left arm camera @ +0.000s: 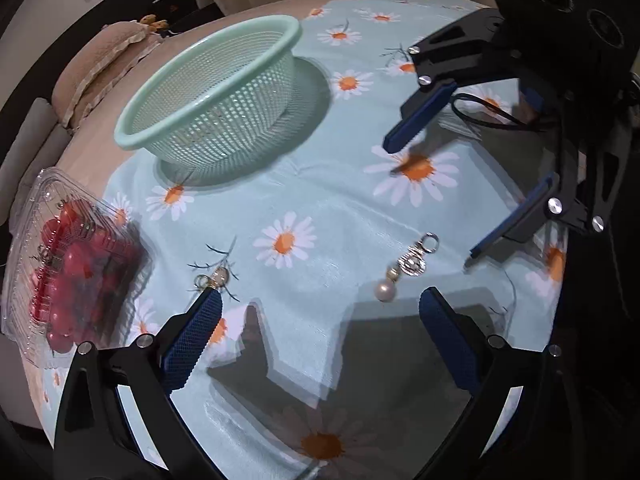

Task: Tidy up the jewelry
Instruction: 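Grasp the pearl earring with the left tool while the right tool grasps a silver charm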

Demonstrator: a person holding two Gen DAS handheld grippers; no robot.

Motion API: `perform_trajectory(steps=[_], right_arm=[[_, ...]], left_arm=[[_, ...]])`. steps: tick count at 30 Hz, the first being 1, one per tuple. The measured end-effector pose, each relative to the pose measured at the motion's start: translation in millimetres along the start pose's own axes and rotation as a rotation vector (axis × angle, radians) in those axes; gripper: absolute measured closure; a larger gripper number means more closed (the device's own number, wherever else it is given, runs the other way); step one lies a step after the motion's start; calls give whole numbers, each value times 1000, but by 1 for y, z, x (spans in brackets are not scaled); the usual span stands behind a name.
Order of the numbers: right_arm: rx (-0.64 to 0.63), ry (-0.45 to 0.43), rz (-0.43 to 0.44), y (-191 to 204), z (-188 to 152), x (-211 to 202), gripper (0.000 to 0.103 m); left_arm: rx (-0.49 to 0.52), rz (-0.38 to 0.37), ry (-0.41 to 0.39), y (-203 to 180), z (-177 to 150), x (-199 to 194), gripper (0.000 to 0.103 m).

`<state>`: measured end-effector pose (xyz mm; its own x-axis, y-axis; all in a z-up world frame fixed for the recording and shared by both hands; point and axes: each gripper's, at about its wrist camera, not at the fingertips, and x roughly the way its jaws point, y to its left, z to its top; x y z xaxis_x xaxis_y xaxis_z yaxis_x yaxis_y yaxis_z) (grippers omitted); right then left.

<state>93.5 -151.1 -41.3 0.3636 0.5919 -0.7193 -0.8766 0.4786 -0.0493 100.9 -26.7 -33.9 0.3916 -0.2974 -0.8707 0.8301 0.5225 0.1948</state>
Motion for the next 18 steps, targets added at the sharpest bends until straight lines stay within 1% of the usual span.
perform_trajectory(steps=[2, 4, 6, 7, 8, 9, 10, 11, 12, 13, 14, 15, 16, 17, 18], right_arm=[[1, 3, 12, 1, 0, 4, 40], [5, 20, 20, 2, 1, 10, 42], [4, 38, 34, 4, 2, 16, 49], [2, 48, 43, 5, 1, 17, 56], [-3, 53, 47, 7, 1, 18, 60], [-4, 54, 47, 8, 0, 18, 61], [-1, 55, 49, 8, 0, 19, 64], [1, 56, 43, 8, -1, 18, 68], [-3, 57, 35, 9, -1, 19, 72], [-13, 59, 31, 10, -1, 20, 83], [-32, 69, 19, 13, -2, 23, 87], [-53, 77, 13, 17, -1, 25, 89], [-68, 81, 18, 20, -1, 26, 93], [-78, 84, 12, 21, -1, 27, 93], [-78, 85, 12, 21, -1, 26, 93]], left_arm=[[25, -58, -5, -5, -4, -1, 6], [47, -95, -8, -9, -5, 1, 6], [43, -122, -21, -8, -2, 4, 8], [32, -143, -31, -6, 0, 5, 13], [23, -170, -38, -4, 1, 7, 18], [19, -202, -42, -2, 3, 9, 21], [21, -229, -39, -2, 4, 12, 28], [31, -231, -34, -4, 4, 16, 31], [47, -223, -31, -6, 4, 18, 31], [60, -221, -36, -9, 4, 18, 35], [68, -232, -41, -11, 5, 18, 47], [70, -244, -44, -13, 5, 17, 54], [72, -247, -42, -14, 4, 17, 69], [77, -248, -41, -17, 3, 17, 77], [82, -253, -43, -18, 3, 17, 79]])
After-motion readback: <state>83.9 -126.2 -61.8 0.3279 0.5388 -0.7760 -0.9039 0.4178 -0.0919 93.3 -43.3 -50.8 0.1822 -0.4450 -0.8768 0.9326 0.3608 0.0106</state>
